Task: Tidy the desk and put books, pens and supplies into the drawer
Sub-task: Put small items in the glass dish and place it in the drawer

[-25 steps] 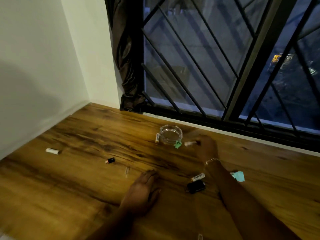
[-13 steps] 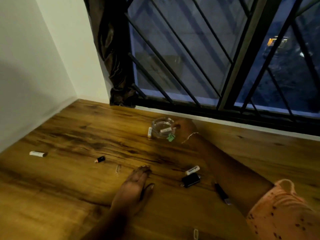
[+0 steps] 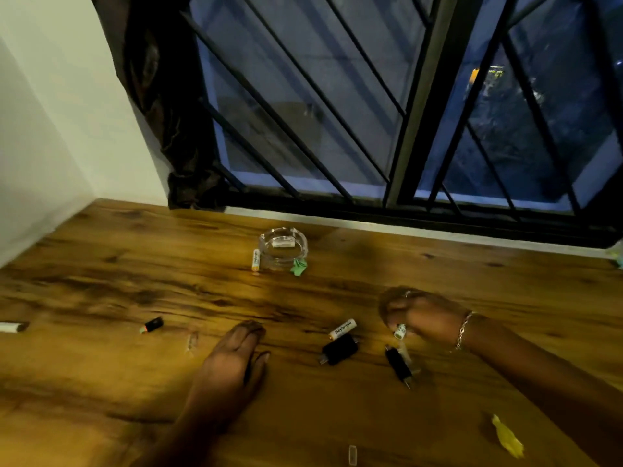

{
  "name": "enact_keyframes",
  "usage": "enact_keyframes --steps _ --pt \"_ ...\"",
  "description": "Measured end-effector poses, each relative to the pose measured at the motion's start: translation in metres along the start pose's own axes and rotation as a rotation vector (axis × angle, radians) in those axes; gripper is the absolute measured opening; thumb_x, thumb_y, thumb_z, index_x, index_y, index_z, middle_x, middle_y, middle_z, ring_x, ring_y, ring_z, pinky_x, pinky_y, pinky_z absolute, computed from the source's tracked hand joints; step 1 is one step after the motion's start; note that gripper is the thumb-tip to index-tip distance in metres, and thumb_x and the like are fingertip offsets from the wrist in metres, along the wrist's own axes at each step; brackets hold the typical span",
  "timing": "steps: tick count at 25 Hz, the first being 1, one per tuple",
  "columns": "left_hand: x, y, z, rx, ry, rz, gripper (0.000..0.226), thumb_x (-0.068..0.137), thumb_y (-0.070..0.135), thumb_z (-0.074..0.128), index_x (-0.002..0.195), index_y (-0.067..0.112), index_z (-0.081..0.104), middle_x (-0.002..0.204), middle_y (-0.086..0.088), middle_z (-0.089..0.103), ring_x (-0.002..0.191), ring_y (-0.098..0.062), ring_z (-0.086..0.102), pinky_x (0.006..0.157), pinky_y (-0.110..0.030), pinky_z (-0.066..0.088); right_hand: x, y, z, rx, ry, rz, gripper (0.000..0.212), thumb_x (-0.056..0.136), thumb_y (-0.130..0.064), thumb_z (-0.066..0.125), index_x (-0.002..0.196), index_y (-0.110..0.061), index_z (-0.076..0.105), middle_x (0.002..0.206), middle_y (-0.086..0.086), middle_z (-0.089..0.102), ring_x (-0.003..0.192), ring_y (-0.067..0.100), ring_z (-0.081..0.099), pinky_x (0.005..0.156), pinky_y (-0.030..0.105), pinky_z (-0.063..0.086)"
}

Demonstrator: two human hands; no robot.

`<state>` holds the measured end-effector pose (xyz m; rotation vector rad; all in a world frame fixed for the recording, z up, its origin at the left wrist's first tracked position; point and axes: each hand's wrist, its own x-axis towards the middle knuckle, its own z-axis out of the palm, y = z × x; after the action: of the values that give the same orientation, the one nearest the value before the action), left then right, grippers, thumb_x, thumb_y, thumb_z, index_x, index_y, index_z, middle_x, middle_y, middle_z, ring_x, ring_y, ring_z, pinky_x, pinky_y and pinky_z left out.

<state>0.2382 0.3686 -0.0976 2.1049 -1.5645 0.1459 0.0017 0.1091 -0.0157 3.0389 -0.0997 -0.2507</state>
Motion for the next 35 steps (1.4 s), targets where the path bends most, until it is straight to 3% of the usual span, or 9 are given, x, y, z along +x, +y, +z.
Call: enact_keyframes --steps 6,10,15,18,22,24,27,30,35 --pt "0.001 -0.005 0.005 0.002 0.004 0.001 0.041 0.089 0.044 0.039 0.111 0.018 0.061 0.111 0.002 0.064 0.108 -0.01 0.053 0.095 -0.017 0.034 0.06 -0.003 -0.034 -0.022 0.111 0.04 0.02 0.093 -0.02 0.049 0.112 -0.017 0.052 0.108 0.0 0.057 0.096 0.013 0.055 0.069 0.019 0.033" --pt "0.003 -0.006 0.005 -0.019 0.028 0.039 0.035 0.086 0.04 0.045 0.108 0.018 0.061 0.108 0.001 0.065 0.109 -0.007 0.048 0.095 -0.017 0.035 0.159 -0.006 -0.057 0.024 0.226 0.093 0.017 0.092 -0.017 0.046 0.108 -0.015 0.051 0.109 0.006 0.056 0.099 0.023 0.055 0.08 0.031 0.043" --pt "0.001 -0.004 0.004 -0.029 0.04 0.04 0.032 0.085 0.037 0.047 0.11 0.021 0.058 0.111 0.005 0.063 0.112 -0.004 0.046 0.096 -0.014 0.034 0.216 -0.015 -0.049 -0.176 0.056 0.136 0.036 0.097 -0.024 0.04 0.129 -0.009 0.048 0.135 0.014 0.048 0.124 0.031 0.046 0.097 0.033 0.038" --pt "0.002 -0.004 0.004 -0.04 0.048 0.037 0.032 0.084 0.036 0.048 0.11 0.021 0.058 0.112 0.005 0.063 0.113 -0.005 0.046 0.097 -0.014 0.033 0.215 -0.021 -0.055 0.071 0.057 0.22 0.043 0.094 -0.016 0.049 0.136 -0.017 0.041 0.146 0.009 0.037 0.129 0.027 0.04 0.105 0.032 0.034" --pt "0.002 -0.005 0.007 -0.036 0.056 0.02 0.034 0.083 0.035 0.048 0.109 0.017 0.062 0.11 0.002 0.065 0.112 -0.009 0.05 0.096 -0.017 0.035 0.172 -0.023 -0.053 0.336 0.234 0.25 0.025 0.088 -0.01 0.056 0.112 -0.012 0.061 0.128 0.007 0.055 0.118 0.024 0.05 0.1 0.032 0.038" --pt "0.003 -0.005 0.007 -0.024 0.039 0.007 0.036 0.084 0.037 0.046 0.11 0.017 0.063 0.112 0.002 0.064 0.111 -0.012 0.055 0.096 -0.019 0.038 0.134 -0.026 -0.042 0.491 0.135 0.168 0.014 0.086 -0.007 0.058 0.096 -0.01 0.067 0.107 0.003 0.064 0.097 0.014 0.059 0.091 0.03 0.046" --pt "0.002 -0.005 0.007 0.009 0.043 0.011 0.038 0.086 0.039 0.043 0.111 0.019 0.062 0.114 0.003 0.063 0.112 -0.012 0.056 0.095 -0.021 0.043 0.094 -0.031 -0.023 0.466 -0.11 0.122 0.021 0.082 -0.01 0.063 0.102 -0.017 0.065 0.107 -0.005 0.059 0.095 0.007 0.055 0.088 0.027 0.047" --pt "0.001 -0.003 0.006 0.006 0.052 0.008 0.035 0.085 0.039 0.044 0.11 0.021 0.061 0.113 0.005 0.064 0.112 -0.008 0.052 0.093 -0.018 0.04 0.084 -0.034 -0.005 0.34 -0.067 0.136 0.029 0.083 -0.014 0.059 0.107 -0.03 0.06 0.112 -0.012 0.056 0.102 0.008 0.049 0.088 0.027 0.044" --pt "0.001 -0.006 0.008 0.0 0.07 0.046 0.032 0.082 0.039 0.046 0.106 0.021 0.059 0.109 0.005 0.064 0.107 -0.007 0.05 0.091 -0.016 0.038 0.092 -0.039 -0.016 0.332 -0.006 0.126 0.021 0.09 -0.019 0.053 0.108 -0.026 0.061 0.113 -0.01 0.058 0.102 0.008 0.048 0.082 0.022 0.038"
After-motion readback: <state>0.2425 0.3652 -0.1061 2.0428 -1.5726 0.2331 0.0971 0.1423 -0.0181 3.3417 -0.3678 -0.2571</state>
